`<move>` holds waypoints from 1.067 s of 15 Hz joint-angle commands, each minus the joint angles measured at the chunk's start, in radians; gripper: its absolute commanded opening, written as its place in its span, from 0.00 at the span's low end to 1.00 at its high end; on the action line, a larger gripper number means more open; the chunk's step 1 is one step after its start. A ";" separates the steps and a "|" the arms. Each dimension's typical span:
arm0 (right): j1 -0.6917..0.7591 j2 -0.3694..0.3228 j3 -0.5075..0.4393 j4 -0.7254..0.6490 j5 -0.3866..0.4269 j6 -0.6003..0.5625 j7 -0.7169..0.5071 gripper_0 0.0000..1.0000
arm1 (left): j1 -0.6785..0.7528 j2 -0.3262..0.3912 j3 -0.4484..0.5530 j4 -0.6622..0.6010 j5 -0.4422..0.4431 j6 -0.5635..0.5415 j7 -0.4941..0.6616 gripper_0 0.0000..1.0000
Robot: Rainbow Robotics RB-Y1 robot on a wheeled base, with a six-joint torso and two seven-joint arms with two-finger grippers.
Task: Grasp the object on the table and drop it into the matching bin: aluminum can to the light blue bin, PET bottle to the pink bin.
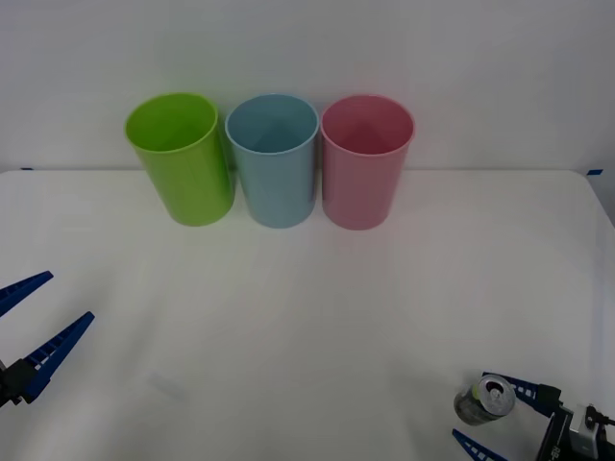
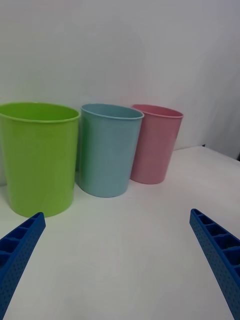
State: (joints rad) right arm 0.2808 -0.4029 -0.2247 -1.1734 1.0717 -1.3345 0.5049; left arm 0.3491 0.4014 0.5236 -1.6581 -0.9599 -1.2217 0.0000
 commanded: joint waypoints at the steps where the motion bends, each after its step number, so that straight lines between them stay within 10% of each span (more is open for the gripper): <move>1: -0.008 0.013 0.011 0.000 -0.001 0.023 0.009 1.00 | 0.000 0.000 0.000 0.000 0.000 0.000 0.000 1.00; 15: -0.022 0.036 0.028 0.000 -0.012 0.041 0.032 0.99 | 0.000 0.000 0.000 0.000 0.000 0.000 0.000 1.00; 16: -0.022 0.036 0.028 0.000 -0.019 0.041 0.034 0.03 | 0.000 0.000 0.000 0.000 0.000 0.000 0.000 1.00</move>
State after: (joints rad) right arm 0.2592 -0.3666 -0.1963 -1.1732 1.0581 -1.2932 0.5370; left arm 0.3491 0.4014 0.5236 -1.6581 -0.9599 -1.2217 0.0000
